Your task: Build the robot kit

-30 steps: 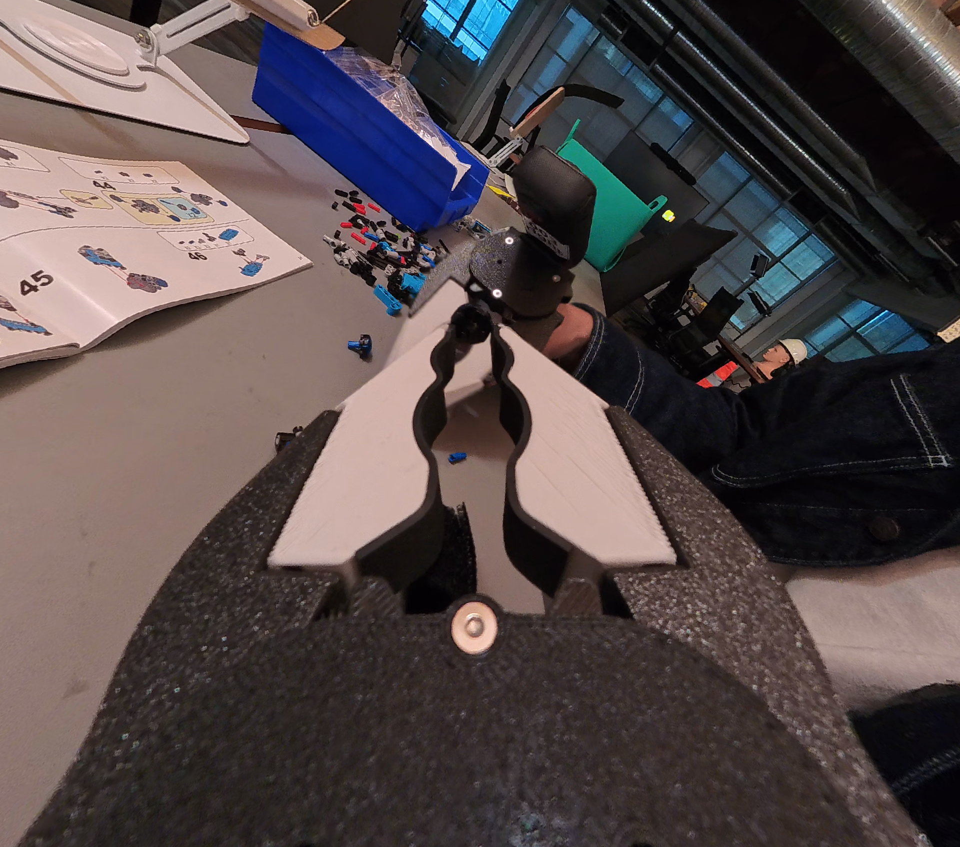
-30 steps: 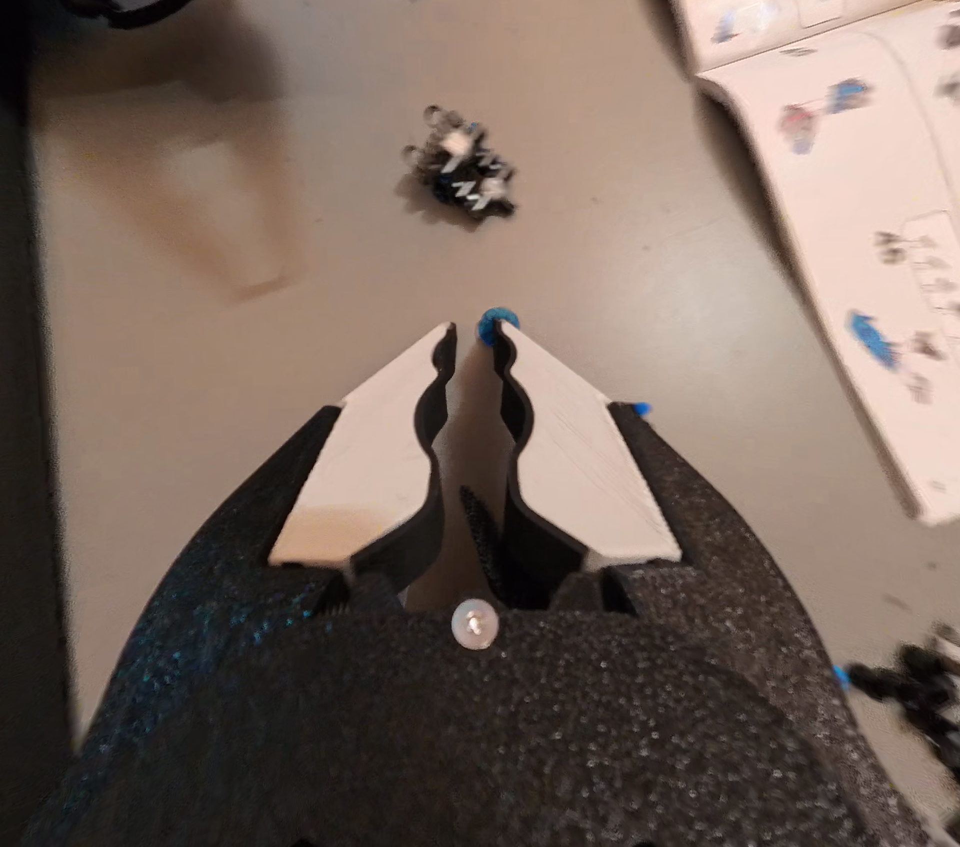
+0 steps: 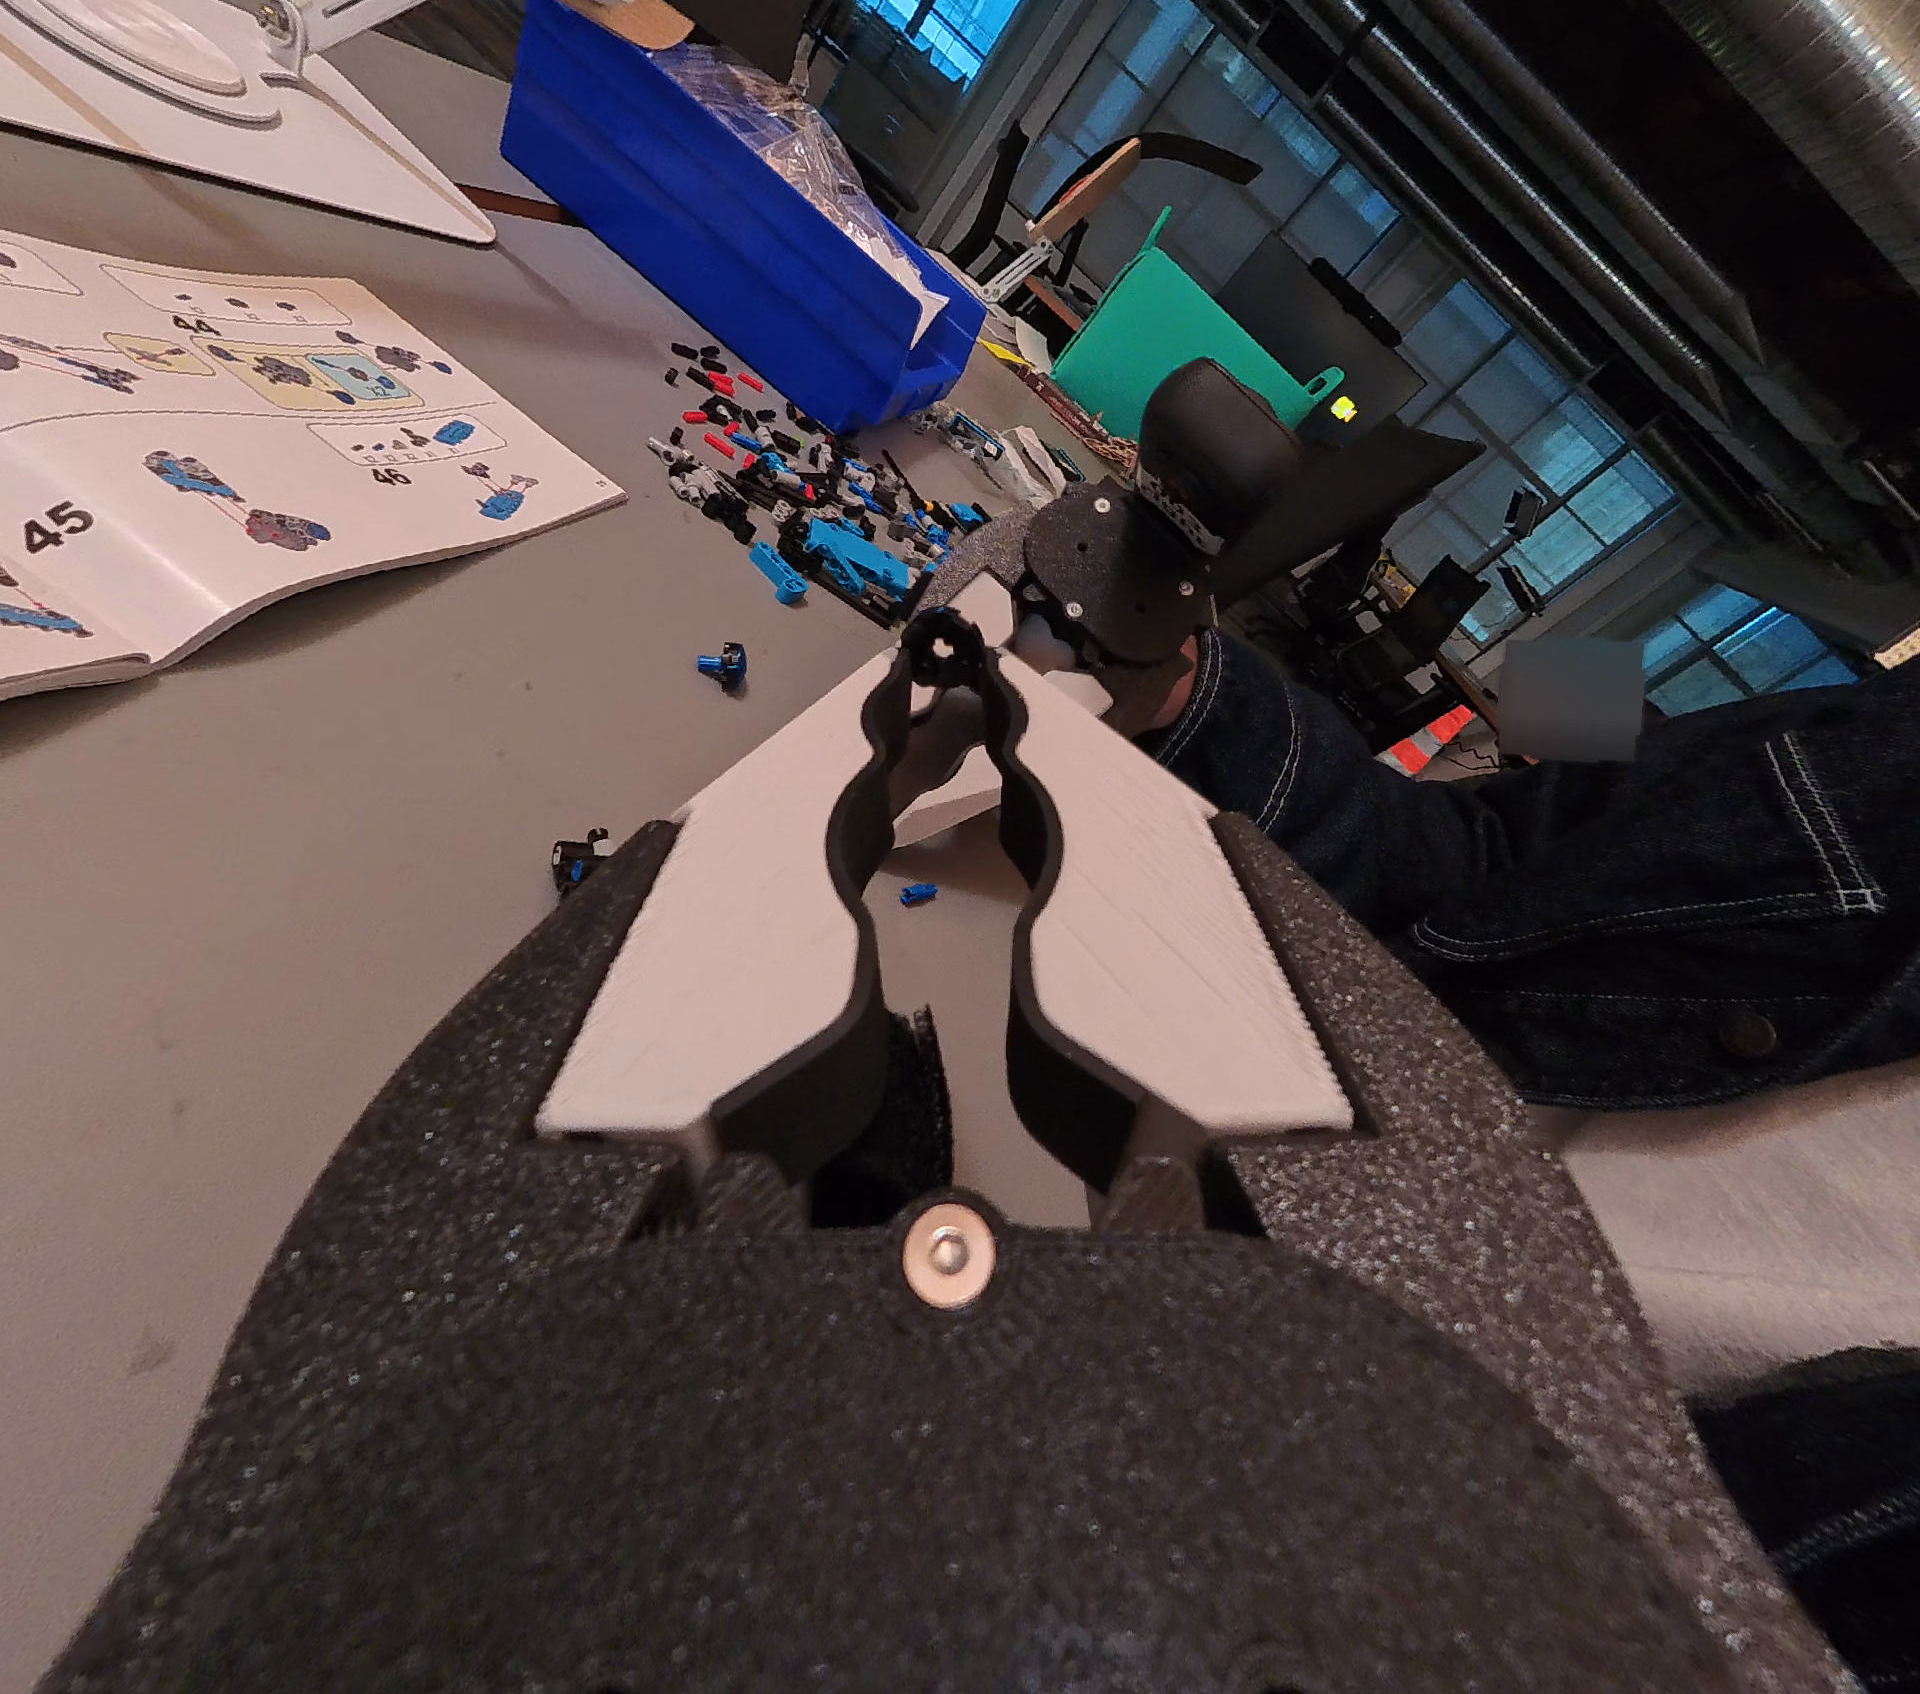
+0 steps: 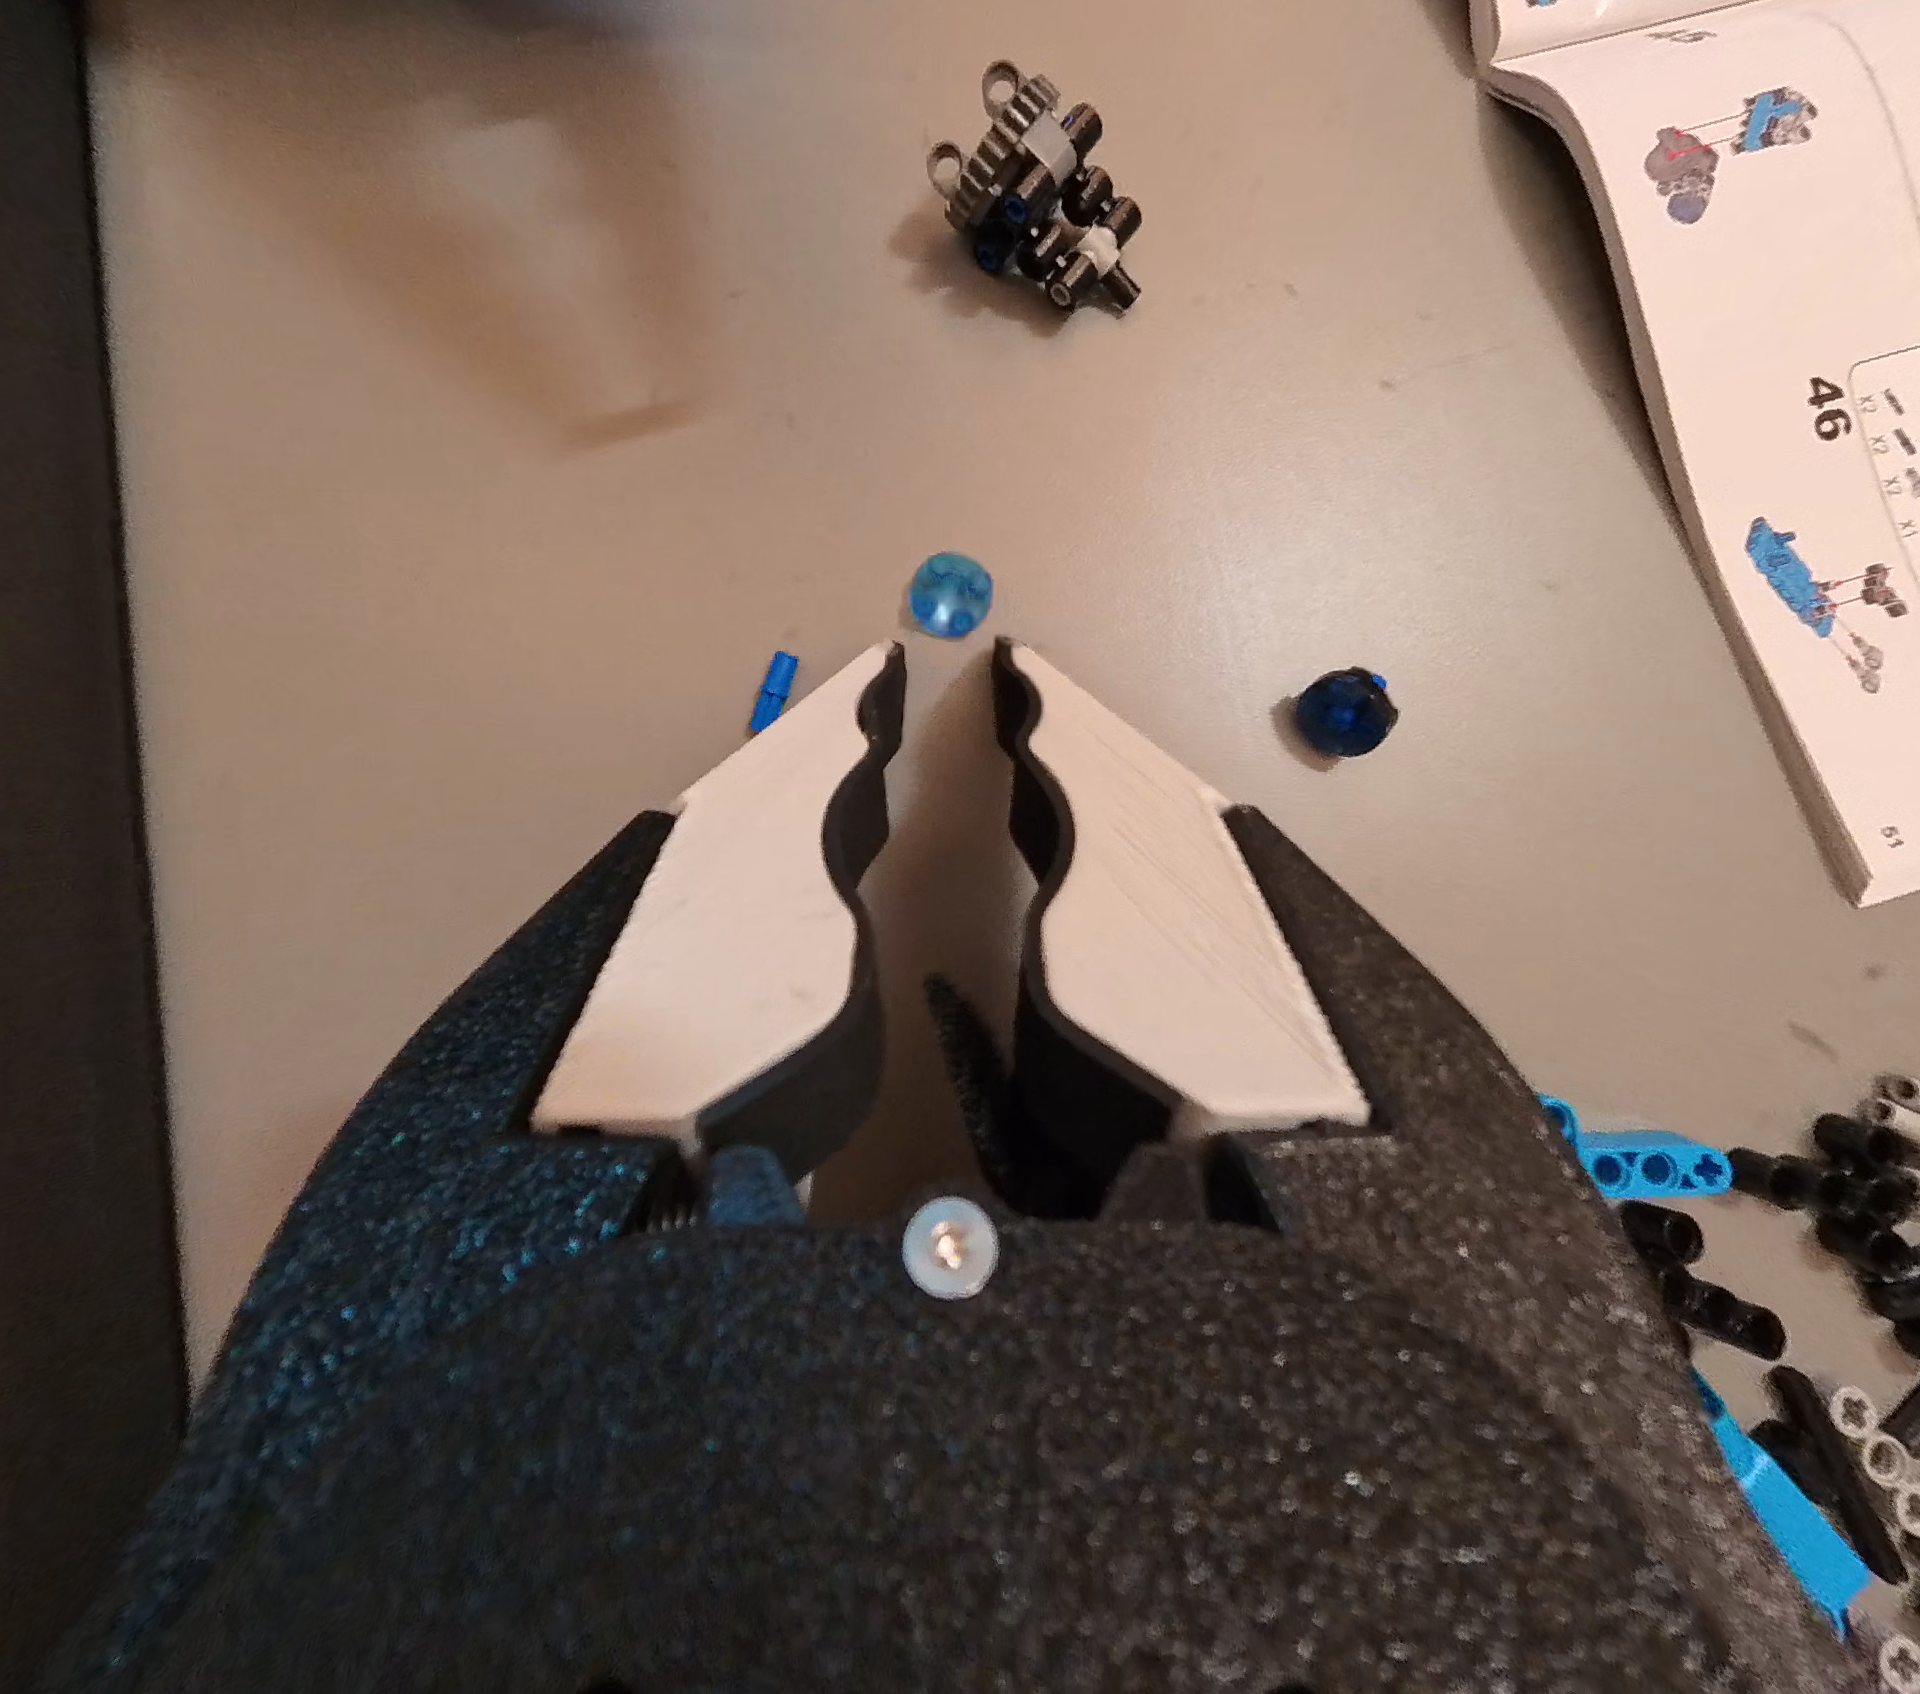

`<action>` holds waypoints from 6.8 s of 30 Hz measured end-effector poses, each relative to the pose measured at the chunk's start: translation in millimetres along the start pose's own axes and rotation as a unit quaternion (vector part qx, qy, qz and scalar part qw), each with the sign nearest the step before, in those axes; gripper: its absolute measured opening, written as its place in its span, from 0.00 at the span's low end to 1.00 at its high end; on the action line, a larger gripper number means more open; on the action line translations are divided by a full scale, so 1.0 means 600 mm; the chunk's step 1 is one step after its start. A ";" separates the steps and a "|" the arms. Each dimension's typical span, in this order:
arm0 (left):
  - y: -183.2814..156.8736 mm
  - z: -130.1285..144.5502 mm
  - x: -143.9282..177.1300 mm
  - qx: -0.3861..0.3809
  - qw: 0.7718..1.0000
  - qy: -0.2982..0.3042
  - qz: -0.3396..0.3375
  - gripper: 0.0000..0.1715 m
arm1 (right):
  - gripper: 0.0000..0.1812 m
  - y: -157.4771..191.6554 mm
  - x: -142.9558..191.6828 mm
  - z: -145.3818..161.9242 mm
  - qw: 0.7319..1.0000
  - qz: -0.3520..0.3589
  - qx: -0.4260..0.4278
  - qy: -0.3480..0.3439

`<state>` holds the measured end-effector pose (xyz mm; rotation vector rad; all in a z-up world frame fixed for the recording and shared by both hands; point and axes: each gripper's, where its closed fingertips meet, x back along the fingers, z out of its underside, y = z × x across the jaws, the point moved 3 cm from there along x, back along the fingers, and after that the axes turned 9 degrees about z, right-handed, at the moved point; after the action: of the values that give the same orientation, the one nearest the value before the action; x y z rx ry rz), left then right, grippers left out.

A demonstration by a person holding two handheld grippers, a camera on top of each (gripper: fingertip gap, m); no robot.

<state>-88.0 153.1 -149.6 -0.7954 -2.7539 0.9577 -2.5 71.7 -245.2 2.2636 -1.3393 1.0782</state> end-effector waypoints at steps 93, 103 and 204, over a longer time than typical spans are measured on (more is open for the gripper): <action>-0.078 -0.012 -0.031 0.210 0.928 -0.104 0.289 0.07 | 0.02 0.045 0.142 -0.210 0.898 -0.060 -0.063 -0.432; -0.083 0.012 -0.038 0.134 0.960 -0.026 0.243 0.06 | 0.02 0.051 0.134 -0.177 0.901 -0.244 -0.142 -0.329; -0.007 0.141 -0.053 -0.065 0.960 0.273 -0.003 0.07 | 0.12 0.093 0.062 0.015 0.996 -0.075 0.043 -0.016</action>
<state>-85.8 87.8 -212.2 -0.9068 -2.3433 0.4618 -34.9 14.5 -230.5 2.4081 -1.1339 1.0719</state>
